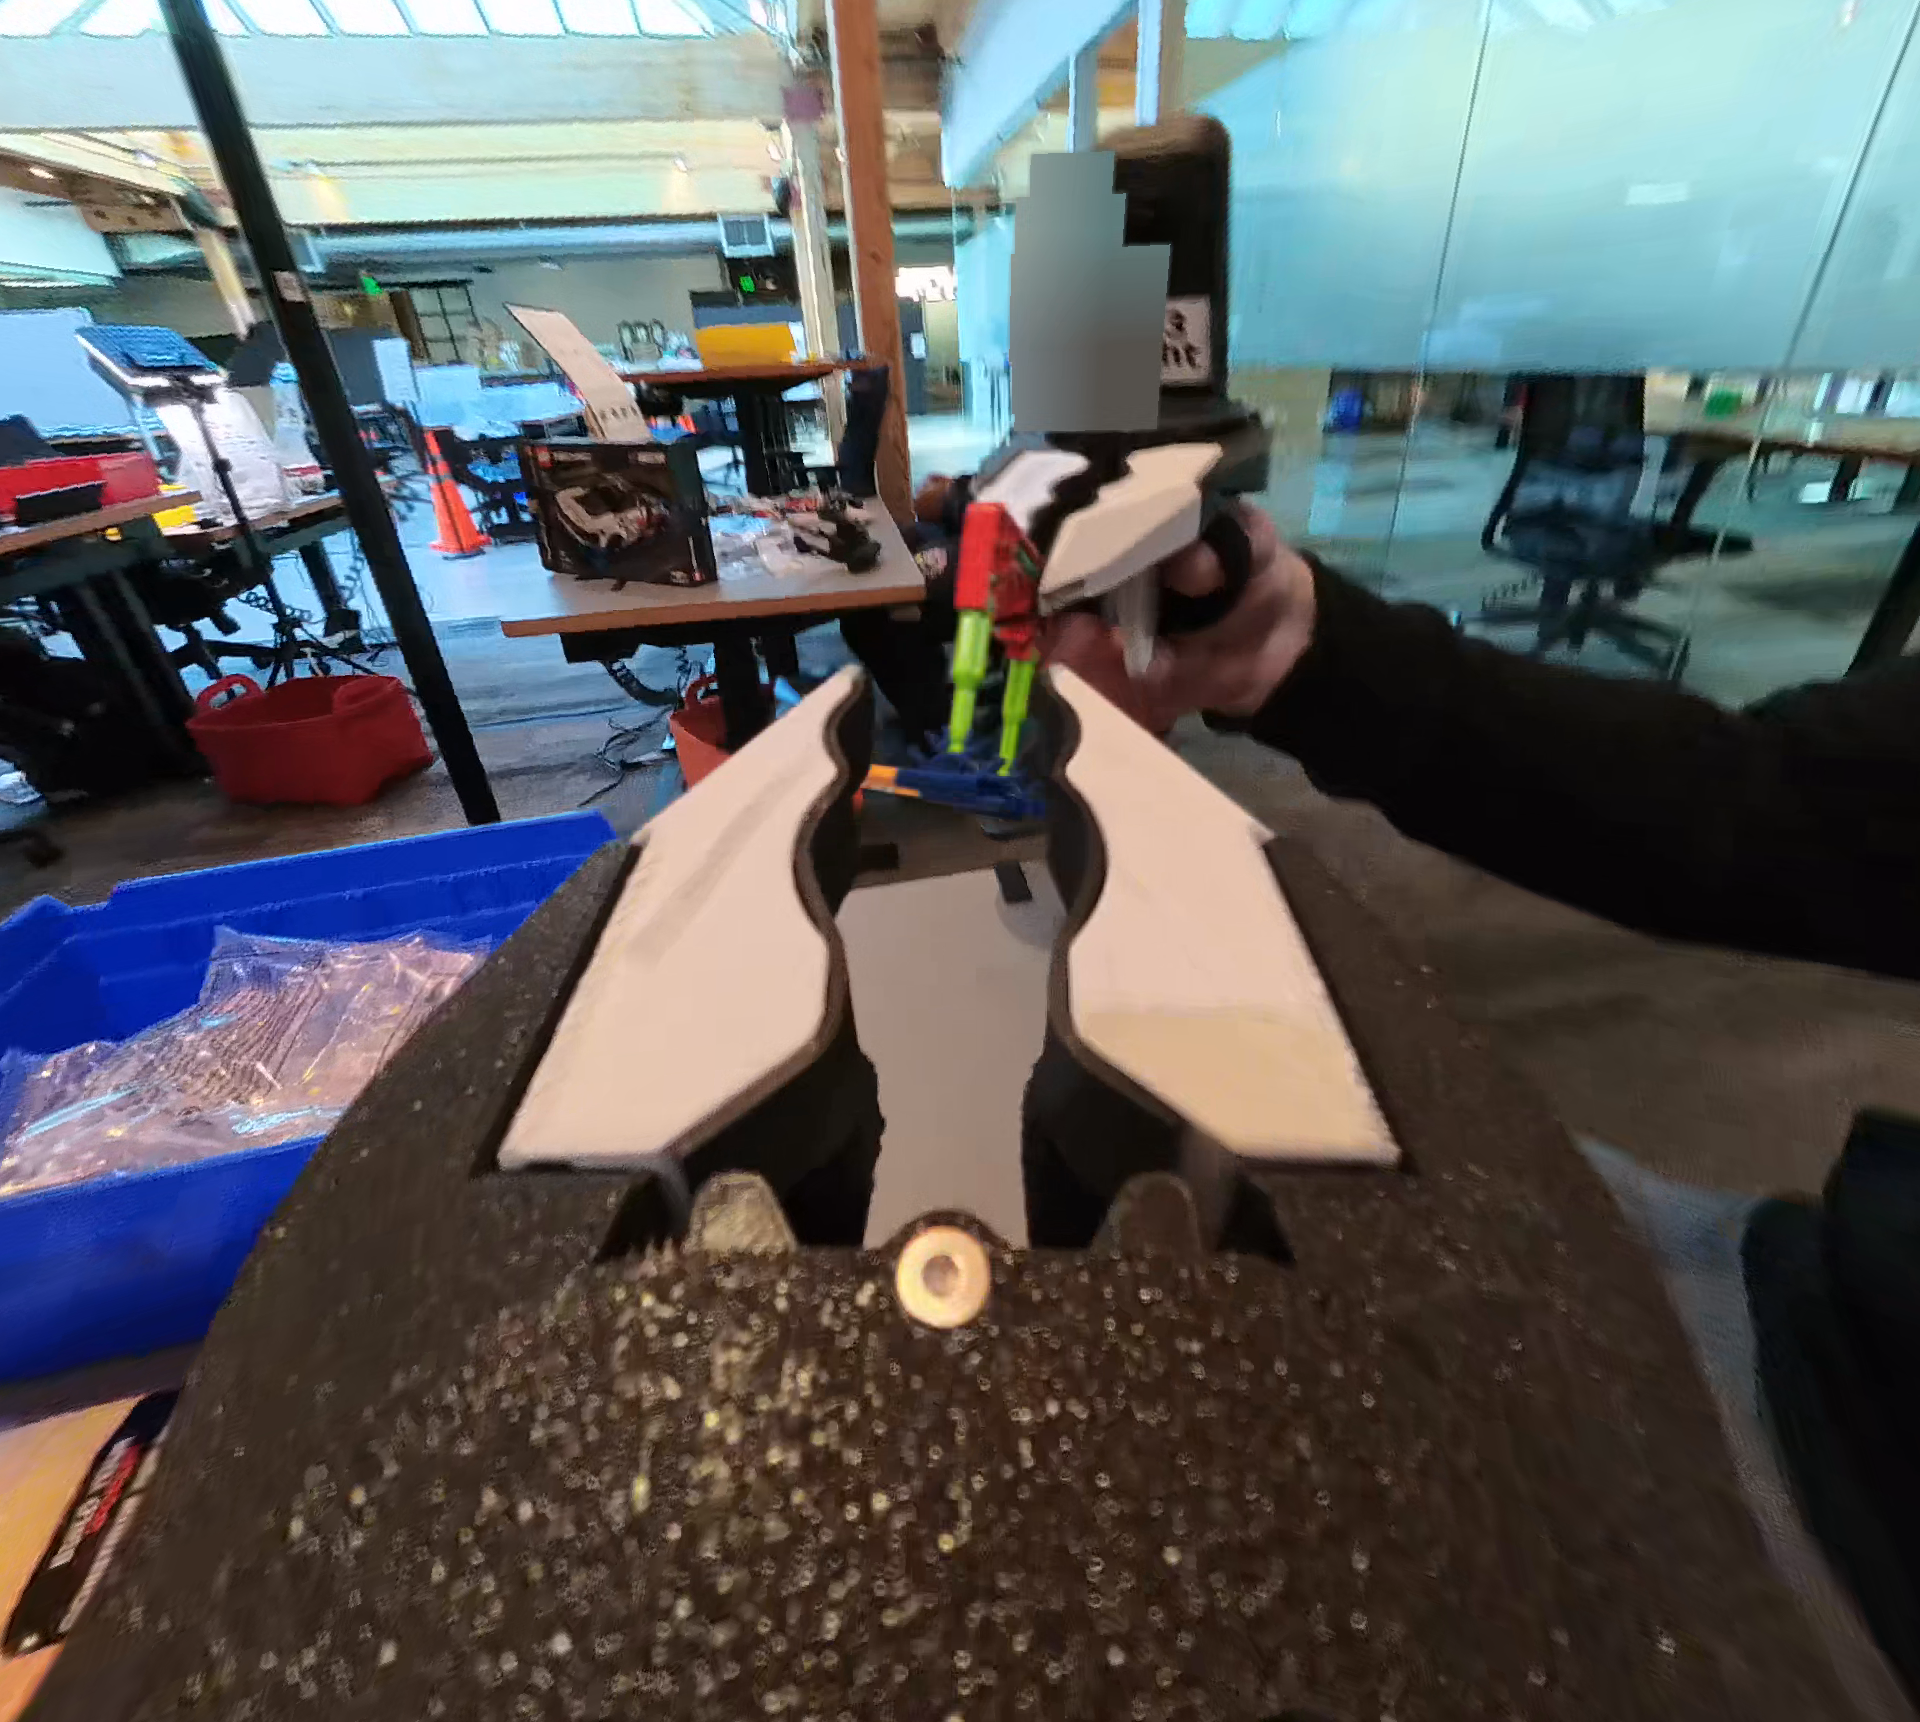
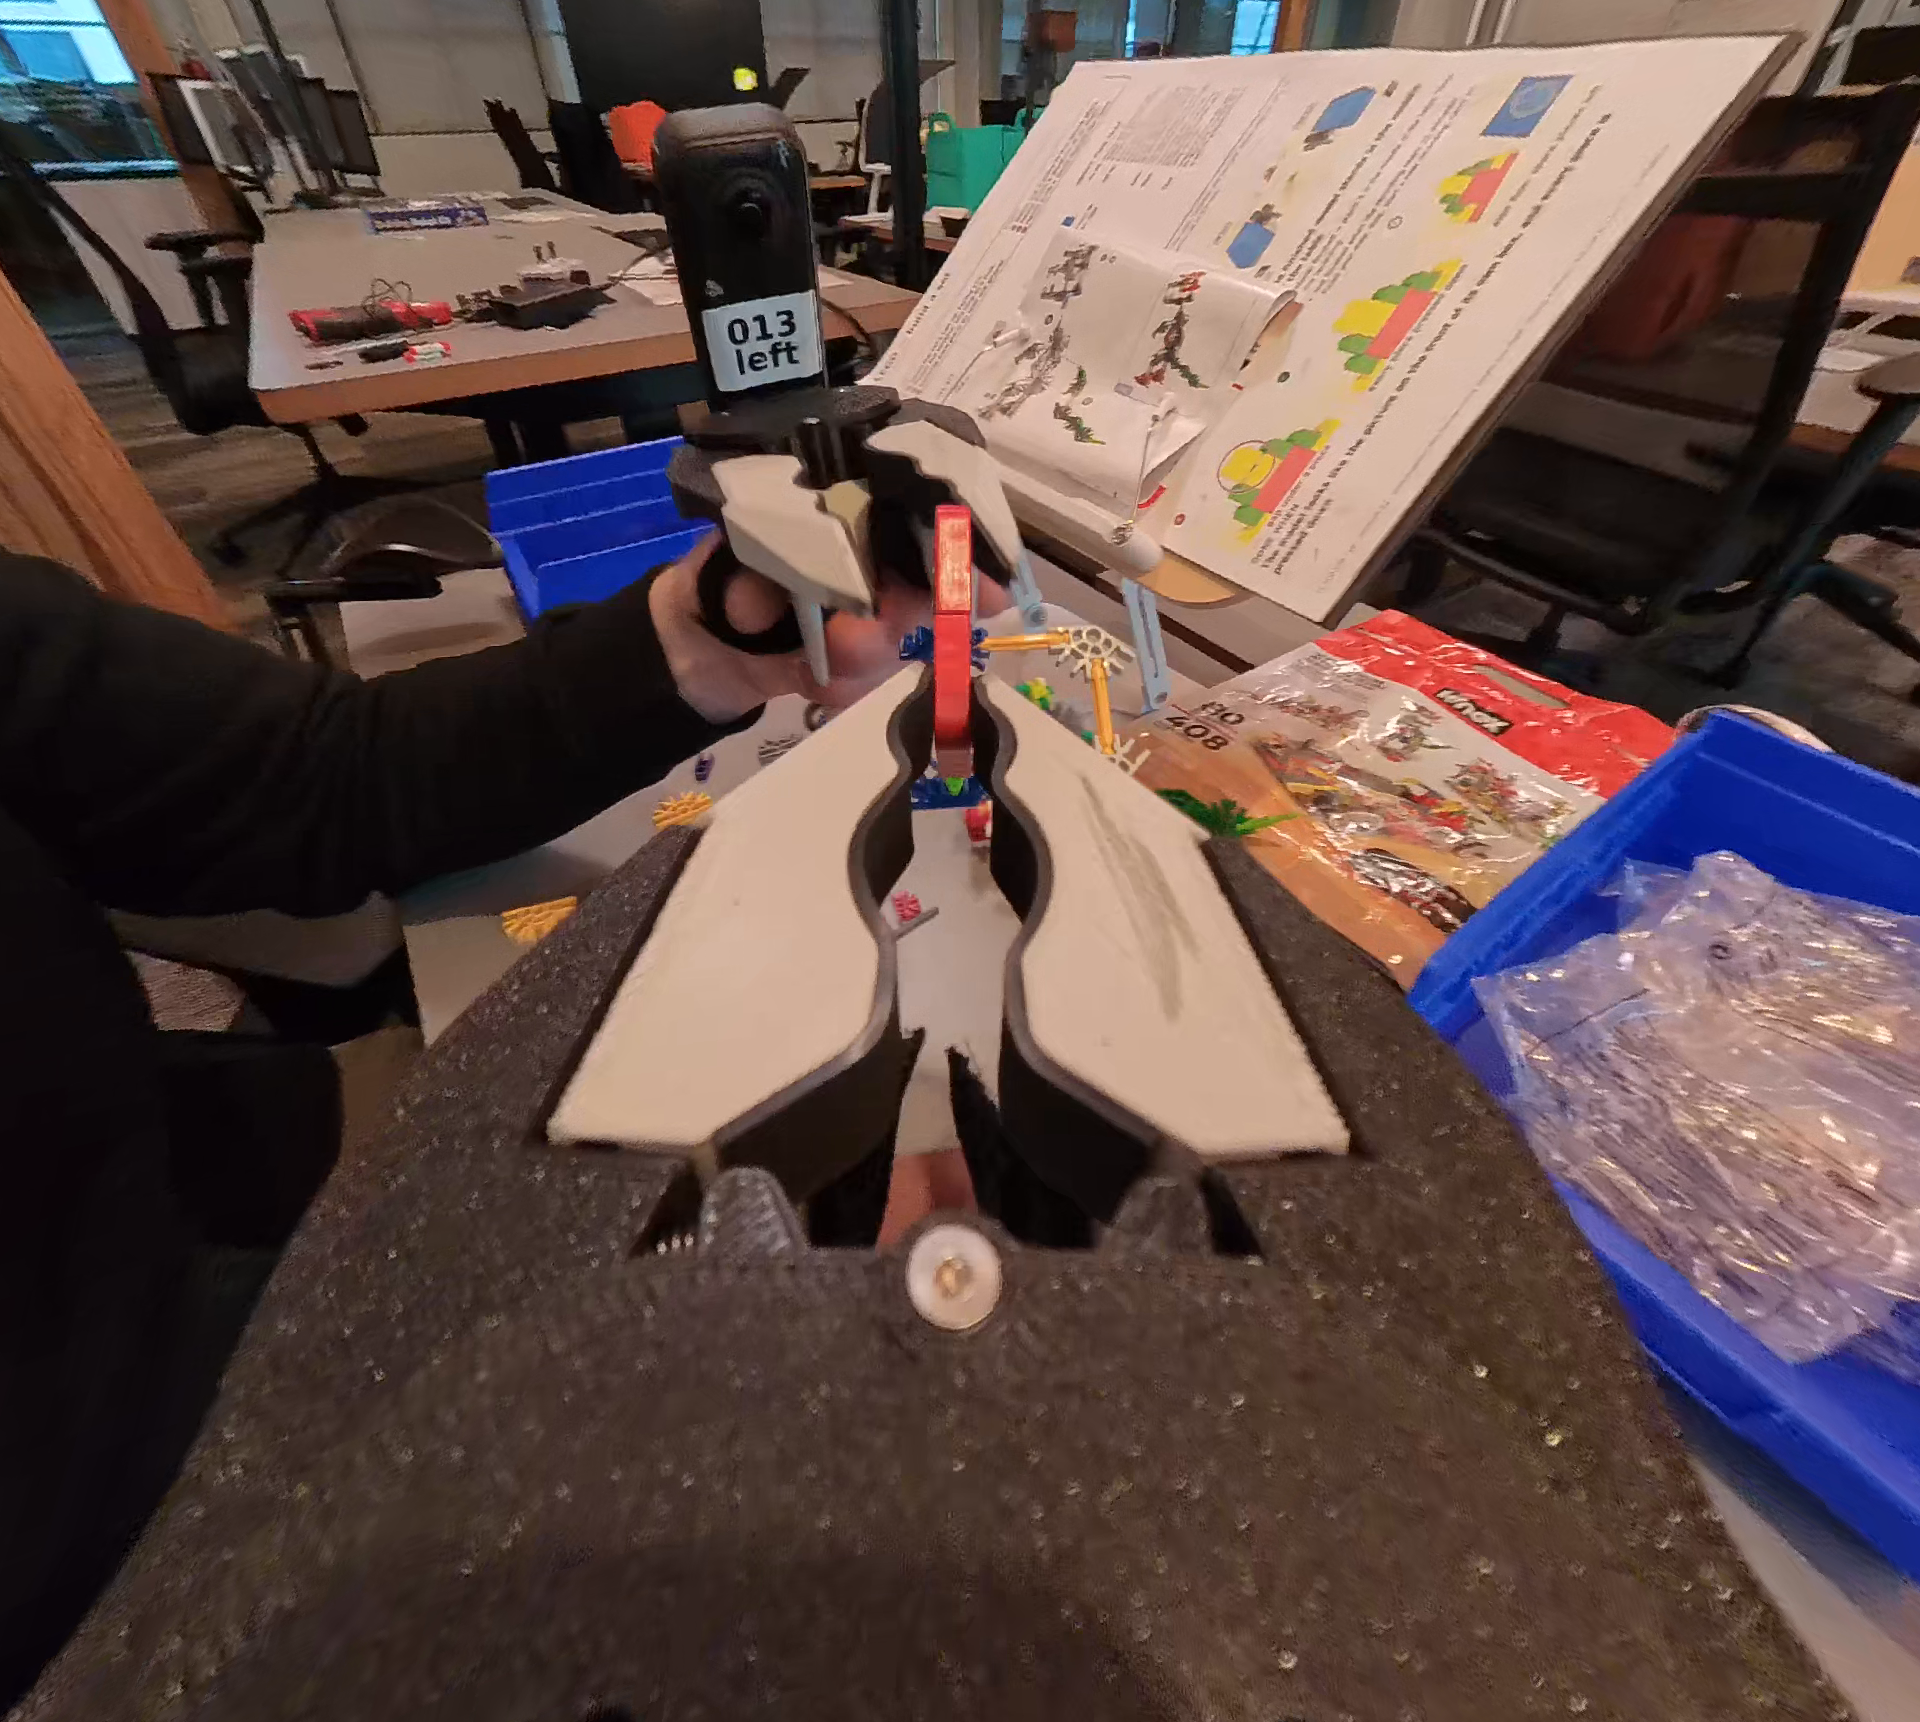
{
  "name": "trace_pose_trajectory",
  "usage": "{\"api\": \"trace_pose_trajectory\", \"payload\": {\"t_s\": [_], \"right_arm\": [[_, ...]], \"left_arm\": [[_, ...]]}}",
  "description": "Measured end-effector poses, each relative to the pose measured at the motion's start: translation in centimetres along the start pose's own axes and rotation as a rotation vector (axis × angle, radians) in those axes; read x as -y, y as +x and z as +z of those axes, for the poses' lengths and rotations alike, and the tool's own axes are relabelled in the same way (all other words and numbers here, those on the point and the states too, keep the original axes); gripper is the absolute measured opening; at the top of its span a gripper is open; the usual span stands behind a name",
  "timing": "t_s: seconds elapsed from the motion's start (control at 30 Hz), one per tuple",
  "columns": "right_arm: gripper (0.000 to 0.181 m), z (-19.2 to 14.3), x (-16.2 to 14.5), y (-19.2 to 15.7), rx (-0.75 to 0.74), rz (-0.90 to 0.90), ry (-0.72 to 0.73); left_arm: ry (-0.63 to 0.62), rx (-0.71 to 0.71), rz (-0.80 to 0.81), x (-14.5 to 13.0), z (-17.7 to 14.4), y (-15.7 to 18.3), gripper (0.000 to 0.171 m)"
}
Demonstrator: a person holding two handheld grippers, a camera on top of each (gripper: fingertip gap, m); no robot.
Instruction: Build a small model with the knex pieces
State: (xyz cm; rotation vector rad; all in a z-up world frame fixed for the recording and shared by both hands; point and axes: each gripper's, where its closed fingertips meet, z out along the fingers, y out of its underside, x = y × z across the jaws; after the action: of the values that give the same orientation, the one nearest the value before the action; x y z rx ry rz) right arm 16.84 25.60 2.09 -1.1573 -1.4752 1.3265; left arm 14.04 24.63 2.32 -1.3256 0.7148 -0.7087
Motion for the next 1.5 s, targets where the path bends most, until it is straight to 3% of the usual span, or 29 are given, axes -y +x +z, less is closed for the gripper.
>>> {"api": "trace_pose_trajectory", "payload": {"t_s": [0.1,0.3,0.43,0.53,0.63,0.93,1.5], "right_arm": [[0.005,0.3,0.0,-0.6,0.035,0.034,0.001],[0.013,0.4,0.0,-0.9,0.031,0.026,-0.022],[0.024,0.6,0.7,-0.9,-0.025,-0.062,-0.045],[0.022,1.3,0.5,-0.8,-0.03,-0.067,-0.099],[0.006,1.8,0.4,-0.8,-0.013,-0.015,-0.131],[0.005,1.8,0.4,-1.3,0.026,0.017,-0.156],[0.005,2.1,0.0,-2.0,0.054,-0.006,-0.191]], "left_arm": [[-0.096,0.003,0.076,-1.5,1.0,0.8,0.011],[-0.07,0.01,0.058,-1.0,0.8,0.5,0.002],[-0.081,-0.008,0.069,-1.1,0.9,0.9,0.002],[-0.1,-0.016,0.098,-1.4,1.2,1.3,0.002],[-0.117,-0.007,0.118,-1.7,1.2,1.3,0.001],[-0.087,-0.056,0.061,-1.6,1.2,1.7,0.002],[-0.094,-0.073,0.122,-1.8,1.2,2.3,0.003]]}}
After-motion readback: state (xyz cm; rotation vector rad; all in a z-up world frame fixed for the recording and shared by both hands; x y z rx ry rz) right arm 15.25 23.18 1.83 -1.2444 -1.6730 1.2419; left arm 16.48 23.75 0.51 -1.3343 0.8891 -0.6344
